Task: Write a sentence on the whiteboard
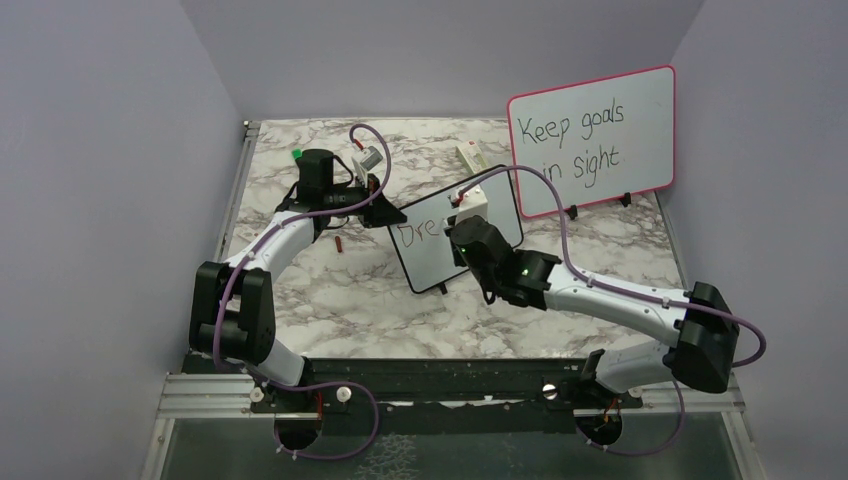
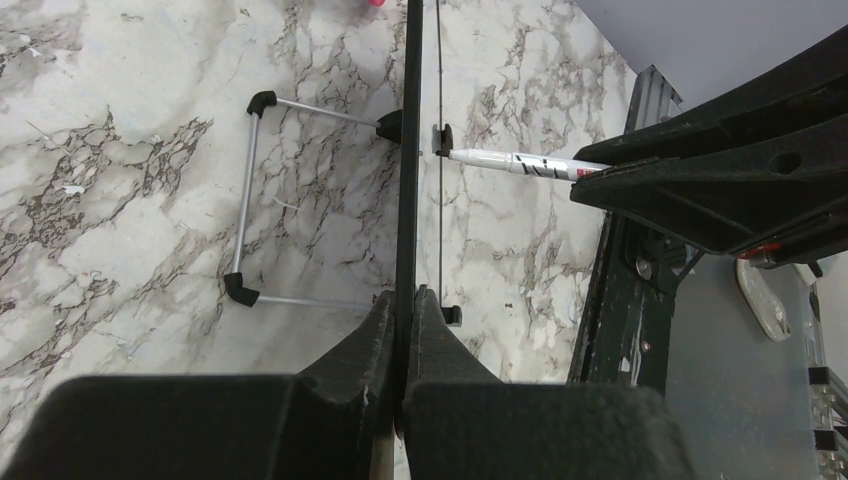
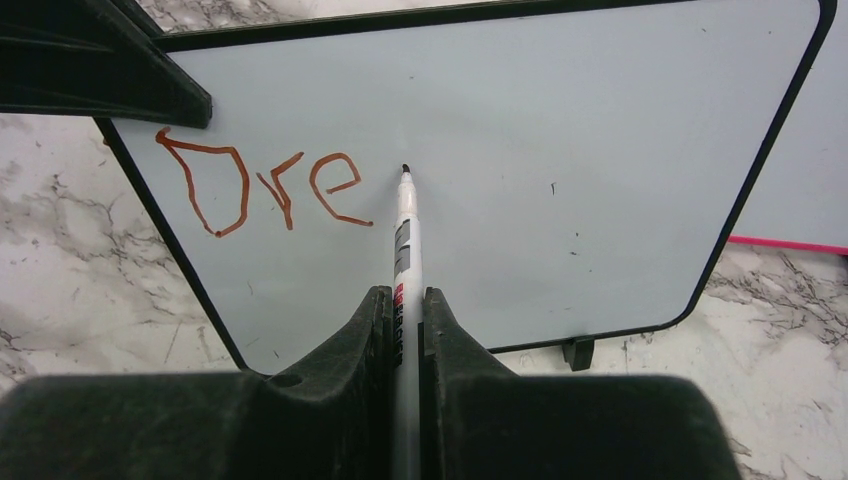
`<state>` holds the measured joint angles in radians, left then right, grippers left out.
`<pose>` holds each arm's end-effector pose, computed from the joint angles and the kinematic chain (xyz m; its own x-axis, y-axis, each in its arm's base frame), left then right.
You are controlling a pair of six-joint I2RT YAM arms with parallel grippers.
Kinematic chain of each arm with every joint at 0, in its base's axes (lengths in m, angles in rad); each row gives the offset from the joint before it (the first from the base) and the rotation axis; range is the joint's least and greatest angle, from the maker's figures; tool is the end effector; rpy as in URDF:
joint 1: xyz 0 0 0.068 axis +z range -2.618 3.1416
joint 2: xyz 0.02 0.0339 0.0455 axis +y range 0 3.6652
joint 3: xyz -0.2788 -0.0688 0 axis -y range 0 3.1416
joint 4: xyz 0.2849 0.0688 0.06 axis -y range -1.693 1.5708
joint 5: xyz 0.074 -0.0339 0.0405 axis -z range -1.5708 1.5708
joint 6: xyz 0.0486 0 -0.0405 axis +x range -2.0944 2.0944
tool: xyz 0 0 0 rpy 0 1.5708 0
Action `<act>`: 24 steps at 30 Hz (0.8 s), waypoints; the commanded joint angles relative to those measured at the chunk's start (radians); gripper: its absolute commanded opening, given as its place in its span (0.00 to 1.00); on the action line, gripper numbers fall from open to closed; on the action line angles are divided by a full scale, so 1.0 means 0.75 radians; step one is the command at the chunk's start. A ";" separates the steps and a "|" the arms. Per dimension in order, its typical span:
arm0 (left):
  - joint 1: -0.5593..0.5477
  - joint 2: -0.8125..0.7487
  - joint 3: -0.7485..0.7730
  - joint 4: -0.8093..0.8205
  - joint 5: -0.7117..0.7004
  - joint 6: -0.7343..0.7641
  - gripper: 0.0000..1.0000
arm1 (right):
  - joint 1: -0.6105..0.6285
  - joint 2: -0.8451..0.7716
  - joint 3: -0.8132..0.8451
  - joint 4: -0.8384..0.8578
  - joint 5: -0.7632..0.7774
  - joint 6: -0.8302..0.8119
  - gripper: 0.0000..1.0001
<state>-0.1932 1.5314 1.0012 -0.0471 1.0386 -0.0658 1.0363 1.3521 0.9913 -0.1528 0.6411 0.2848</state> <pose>0.3529 -0.1117 0.2459 -0.5875 0.0809 -0.8052 0.7691 0.3655 -0.5244 0.2011 0.2826 0.2857 -0.3594 -0.1651 -0.9185 -0.3369 0.9408 -0.0373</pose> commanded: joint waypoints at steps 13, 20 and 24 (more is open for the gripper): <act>-0.049 0.087 -0.042 -0.176 -0.132 0.116 0.00 | -0.028 0.052 0.019 0.074 0.009 -0.031 0.01; -0.051 0.088 -0.040 -0.181 -0.133 0.117 0.00 | -0.028 0.044 0.019 0.118 -0.011 -0.056 0.01; -0.051 0.087 -0.040 -0.182 -0.133 0.118 0.00 | -0.028 0.046 0.015 0.135 -0.020 -0.061 0.01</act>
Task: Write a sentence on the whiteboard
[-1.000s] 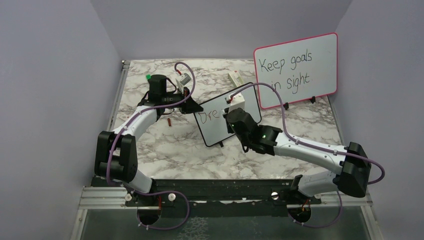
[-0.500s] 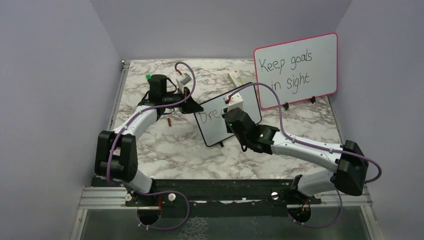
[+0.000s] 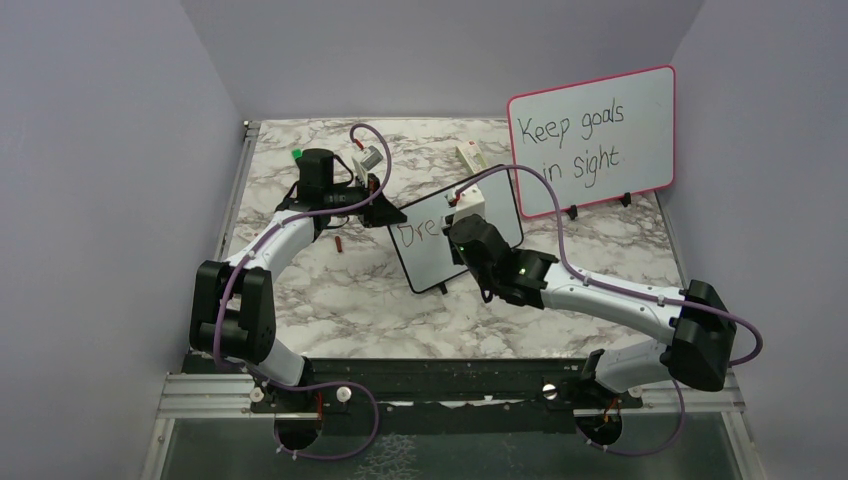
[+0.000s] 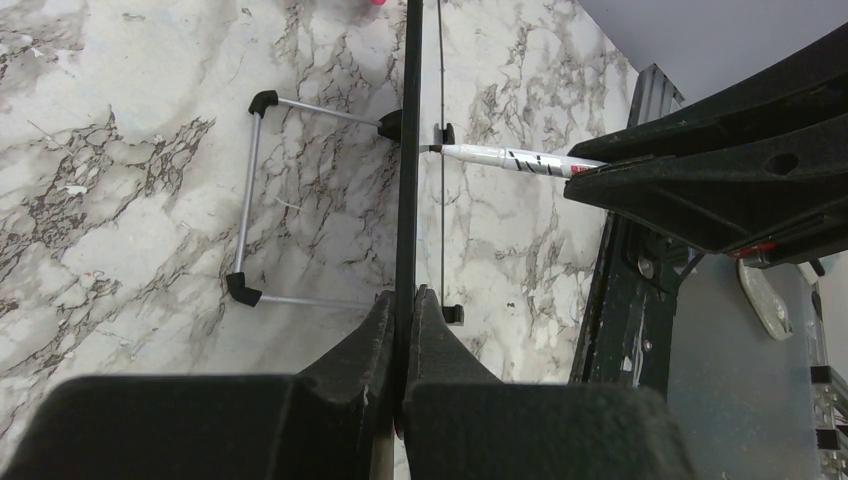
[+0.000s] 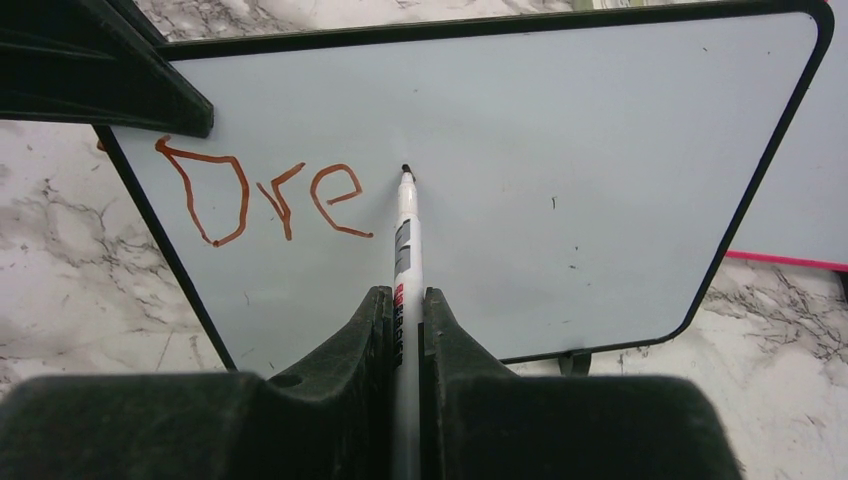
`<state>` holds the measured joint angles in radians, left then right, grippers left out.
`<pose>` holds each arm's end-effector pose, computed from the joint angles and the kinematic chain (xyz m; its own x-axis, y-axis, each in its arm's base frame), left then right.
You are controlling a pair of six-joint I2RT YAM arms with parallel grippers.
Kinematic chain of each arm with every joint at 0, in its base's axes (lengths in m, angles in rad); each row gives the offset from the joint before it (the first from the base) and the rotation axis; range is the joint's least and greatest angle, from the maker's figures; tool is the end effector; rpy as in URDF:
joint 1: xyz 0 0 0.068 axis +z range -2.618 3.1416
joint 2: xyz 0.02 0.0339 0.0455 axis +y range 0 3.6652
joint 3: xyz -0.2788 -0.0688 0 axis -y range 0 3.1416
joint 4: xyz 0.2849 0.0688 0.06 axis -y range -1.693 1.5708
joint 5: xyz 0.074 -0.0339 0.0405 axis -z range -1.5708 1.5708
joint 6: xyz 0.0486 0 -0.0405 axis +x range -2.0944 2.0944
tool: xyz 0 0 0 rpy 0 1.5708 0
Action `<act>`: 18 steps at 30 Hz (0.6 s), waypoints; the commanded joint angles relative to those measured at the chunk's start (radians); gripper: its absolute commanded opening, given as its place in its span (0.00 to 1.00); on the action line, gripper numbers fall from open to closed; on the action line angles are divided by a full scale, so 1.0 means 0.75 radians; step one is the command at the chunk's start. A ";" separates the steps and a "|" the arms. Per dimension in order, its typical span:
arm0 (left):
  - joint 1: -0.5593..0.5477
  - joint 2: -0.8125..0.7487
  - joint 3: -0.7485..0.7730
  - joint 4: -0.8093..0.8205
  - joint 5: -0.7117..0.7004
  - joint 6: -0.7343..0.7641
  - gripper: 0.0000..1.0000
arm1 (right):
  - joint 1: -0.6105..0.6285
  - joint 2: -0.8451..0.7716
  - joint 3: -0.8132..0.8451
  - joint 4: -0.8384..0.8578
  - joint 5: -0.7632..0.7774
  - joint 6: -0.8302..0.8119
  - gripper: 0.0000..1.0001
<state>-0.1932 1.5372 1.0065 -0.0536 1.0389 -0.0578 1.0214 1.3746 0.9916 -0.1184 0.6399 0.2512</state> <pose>0.3541 -0.1120 0.2453 -0.5868 0.0850 -0.8052 0.7703 0.3652 -0.5228 0.2082 0.2845 0.2818 -0.3452 -0.1819 -0.9207 -0.3354 0.9402 -0.0600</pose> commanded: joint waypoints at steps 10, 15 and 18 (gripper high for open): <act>-0.052 0.080 -0.045 -0.178 -0.140 0.112 0.00 | -0.008 0.019 0.021 0.051 -0.075 -0.026 0.01; -0.053 0.081 -0.043 -0.179 -0.143 0.112 0.00 | -0.008 0.009 0.008 0.018 -0.114 -0.022 0.01; -0.052 0.080 -0.043 -0.182 -0.144 0.113 0.00 | -0.008 0.002 0.000 0.001 -0.141 -0.020 0.01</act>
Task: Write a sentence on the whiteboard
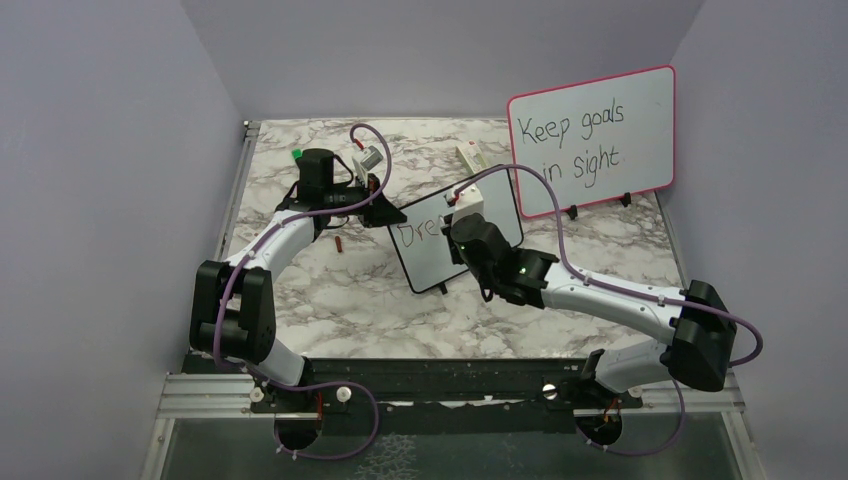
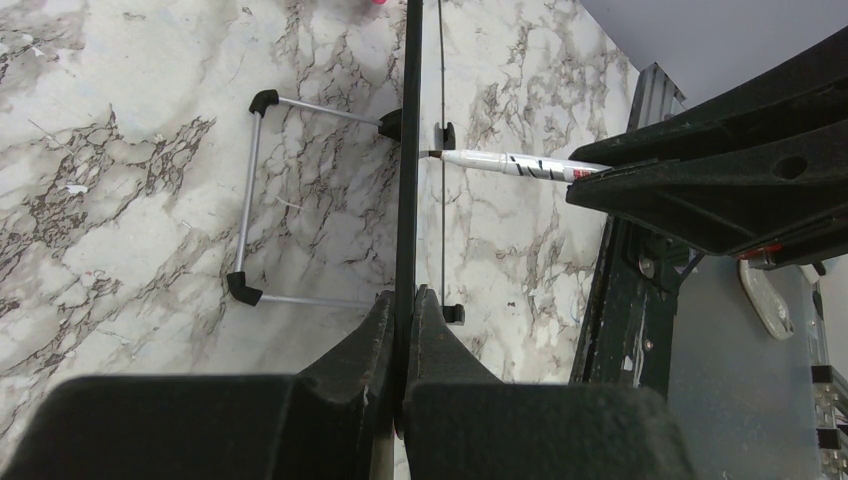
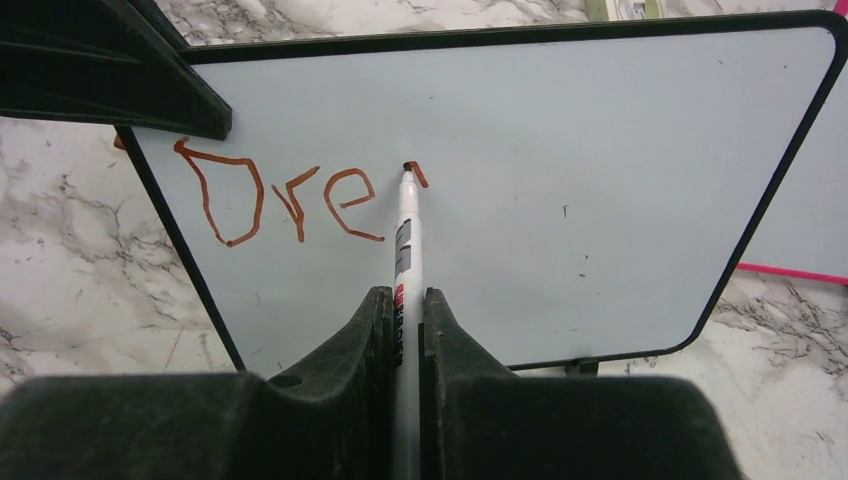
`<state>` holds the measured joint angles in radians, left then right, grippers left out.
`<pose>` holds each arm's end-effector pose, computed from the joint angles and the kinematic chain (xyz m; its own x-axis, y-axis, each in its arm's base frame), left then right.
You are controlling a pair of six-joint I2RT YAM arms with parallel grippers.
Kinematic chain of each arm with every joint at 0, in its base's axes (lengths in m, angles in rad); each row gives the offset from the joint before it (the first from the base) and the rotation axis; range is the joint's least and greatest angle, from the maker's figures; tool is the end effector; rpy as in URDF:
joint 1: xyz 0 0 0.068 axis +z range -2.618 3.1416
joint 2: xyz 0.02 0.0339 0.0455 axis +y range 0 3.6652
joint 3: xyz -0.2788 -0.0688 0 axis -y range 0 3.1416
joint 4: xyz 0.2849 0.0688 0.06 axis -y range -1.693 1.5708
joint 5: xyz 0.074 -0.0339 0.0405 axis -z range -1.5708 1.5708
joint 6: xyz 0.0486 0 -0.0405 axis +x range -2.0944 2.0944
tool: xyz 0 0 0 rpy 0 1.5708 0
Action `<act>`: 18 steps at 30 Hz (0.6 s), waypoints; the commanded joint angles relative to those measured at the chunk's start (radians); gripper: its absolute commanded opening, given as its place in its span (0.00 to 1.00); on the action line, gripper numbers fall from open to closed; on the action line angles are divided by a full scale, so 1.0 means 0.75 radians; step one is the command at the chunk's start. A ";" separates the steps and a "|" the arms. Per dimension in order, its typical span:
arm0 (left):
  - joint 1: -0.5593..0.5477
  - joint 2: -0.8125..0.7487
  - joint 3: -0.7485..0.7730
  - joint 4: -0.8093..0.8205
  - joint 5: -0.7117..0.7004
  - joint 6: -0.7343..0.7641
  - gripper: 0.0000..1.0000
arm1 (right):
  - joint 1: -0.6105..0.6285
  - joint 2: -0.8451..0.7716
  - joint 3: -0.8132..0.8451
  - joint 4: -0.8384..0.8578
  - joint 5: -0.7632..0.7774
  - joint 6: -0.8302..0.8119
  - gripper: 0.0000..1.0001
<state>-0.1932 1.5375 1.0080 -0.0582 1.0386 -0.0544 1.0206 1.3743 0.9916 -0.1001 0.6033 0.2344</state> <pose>0.3541 -0.1120 0.2453 -0.5869 0.0867 -0.8050 0.7704 0.3656 -0.5223 0.2082 0.2867 0.2833 -0.3381 -0.1854 -0.9227 -0.3708 0.9273 -0.0505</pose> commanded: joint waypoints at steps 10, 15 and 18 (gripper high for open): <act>-0.053 0.080 -0.043 -0.178 -0.142 0.109 0.00 | -0.007 0.005 -0.011 -0.092 -0.109 0.022 0.01; -0.053 0.081 -0.043 -0.178 -0.142 0.110 0.00 | -0.007 -0.014 -0.035 -0.119 -0.095 0.030 0.01; -0.053 0.081 -0.043 -0.180 -0.142 0.111 0.00 | -0.007 -0.022 -0.045 -0.140 -0.096 0.038 0.01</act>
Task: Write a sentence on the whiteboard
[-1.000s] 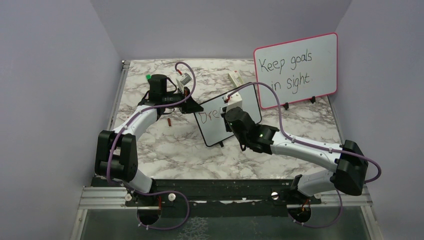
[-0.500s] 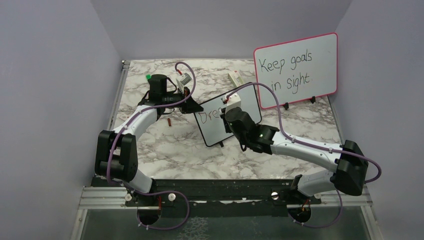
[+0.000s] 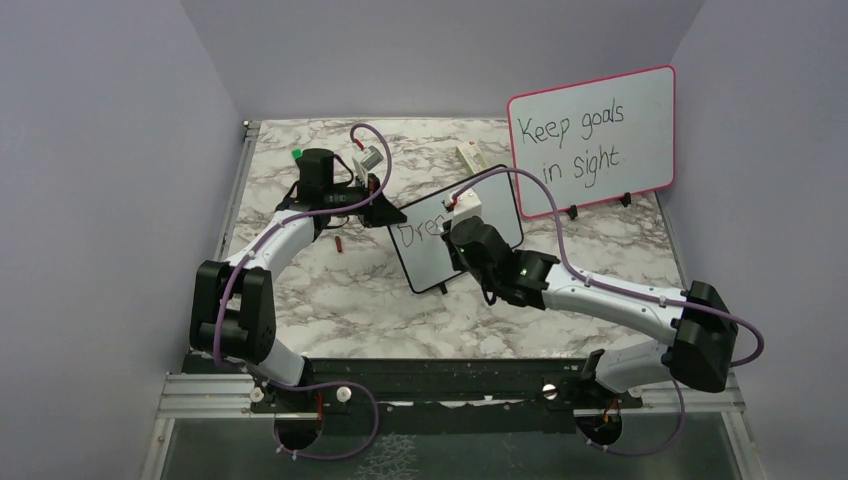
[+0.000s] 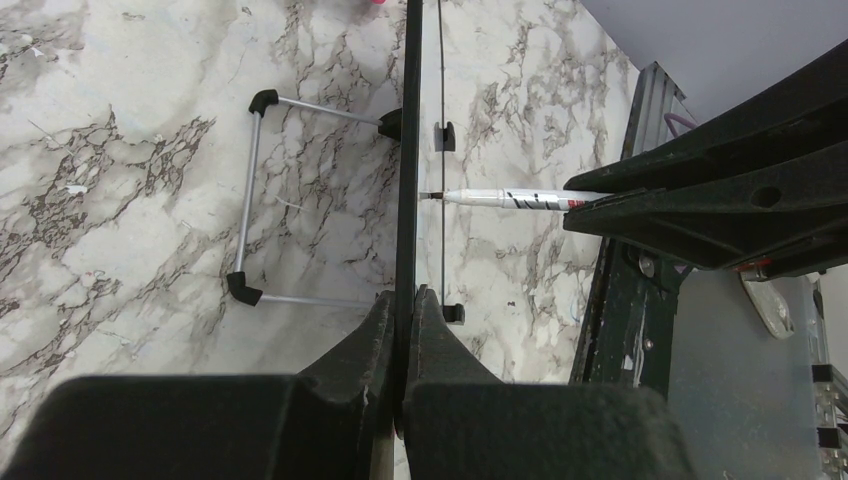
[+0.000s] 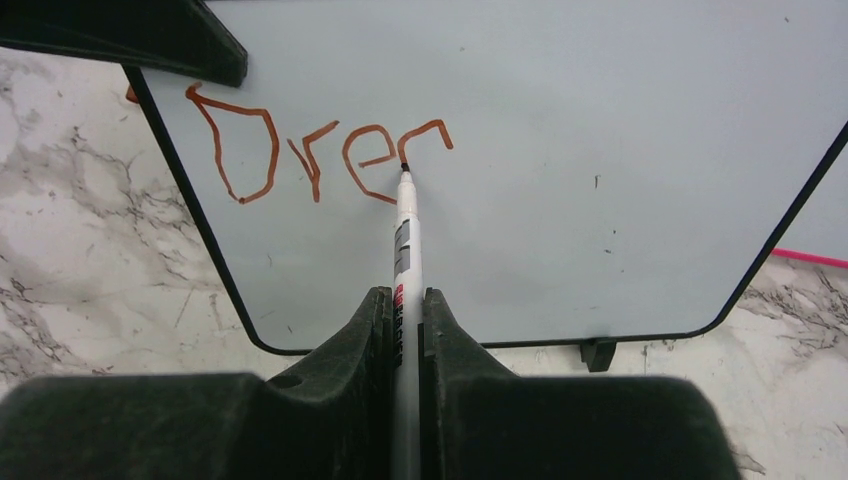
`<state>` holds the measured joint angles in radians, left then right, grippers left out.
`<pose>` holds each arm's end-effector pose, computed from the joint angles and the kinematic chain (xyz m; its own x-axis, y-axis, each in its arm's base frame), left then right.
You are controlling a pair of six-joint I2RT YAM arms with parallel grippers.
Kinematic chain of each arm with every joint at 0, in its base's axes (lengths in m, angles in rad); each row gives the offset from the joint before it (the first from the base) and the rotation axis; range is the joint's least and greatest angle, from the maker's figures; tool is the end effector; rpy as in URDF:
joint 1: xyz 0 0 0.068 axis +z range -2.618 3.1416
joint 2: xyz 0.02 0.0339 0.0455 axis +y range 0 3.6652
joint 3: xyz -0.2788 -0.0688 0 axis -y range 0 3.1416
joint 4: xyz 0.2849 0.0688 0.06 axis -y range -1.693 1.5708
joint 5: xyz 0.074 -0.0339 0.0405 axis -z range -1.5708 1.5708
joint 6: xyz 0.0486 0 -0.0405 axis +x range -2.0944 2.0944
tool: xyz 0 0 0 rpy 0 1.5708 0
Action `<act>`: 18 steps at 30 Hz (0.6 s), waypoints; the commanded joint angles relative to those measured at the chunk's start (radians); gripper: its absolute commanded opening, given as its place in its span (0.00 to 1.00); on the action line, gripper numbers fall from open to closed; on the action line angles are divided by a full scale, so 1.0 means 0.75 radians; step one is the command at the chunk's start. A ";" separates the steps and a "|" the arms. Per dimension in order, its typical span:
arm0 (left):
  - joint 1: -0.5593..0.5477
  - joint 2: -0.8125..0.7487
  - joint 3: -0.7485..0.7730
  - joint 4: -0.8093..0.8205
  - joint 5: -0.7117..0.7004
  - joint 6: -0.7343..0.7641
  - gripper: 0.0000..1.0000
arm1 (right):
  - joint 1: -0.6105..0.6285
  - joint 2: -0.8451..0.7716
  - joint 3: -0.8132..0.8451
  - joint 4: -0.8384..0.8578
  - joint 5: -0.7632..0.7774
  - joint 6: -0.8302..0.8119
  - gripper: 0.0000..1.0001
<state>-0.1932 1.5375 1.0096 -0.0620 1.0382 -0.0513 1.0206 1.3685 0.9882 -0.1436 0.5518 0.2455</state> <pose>0.3542 -0.1119 0.2456 -0.5862 0.0882 -0.8053 0.7710 0.3659 -0.5212 0.2051 0.2856 0.2788 -0.3725 -0.2114 -0.9036 -0.4104 0.9109 -0.0439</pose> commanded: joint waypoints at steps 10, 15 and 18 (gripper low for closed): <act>-0.055 0.081 -0.045 -0.181 -0.147 0.111 0.00 | -0.007 -0.024 -0.054 -0.103 0.032 0.025 0.01; -0.057 0.083 -0.043 -0.185 -0.149 0.115 0.00 | -0.012 -0.032 -0.048 -0.072 0.085 0.012 0.01; -0.058 0.087 -0.041 -0.189 -0.148 0.119 0.00 | -0.019 -0.032 -0.040 -0.052 0.099 0.005 0.01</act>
<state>-0.1940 1.5394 1.0157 -0.0734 1.0382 -0.0452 1.0206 1.3556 0.9634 -0.1818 0.5655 0.2543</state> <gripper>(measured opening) 0.027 0.156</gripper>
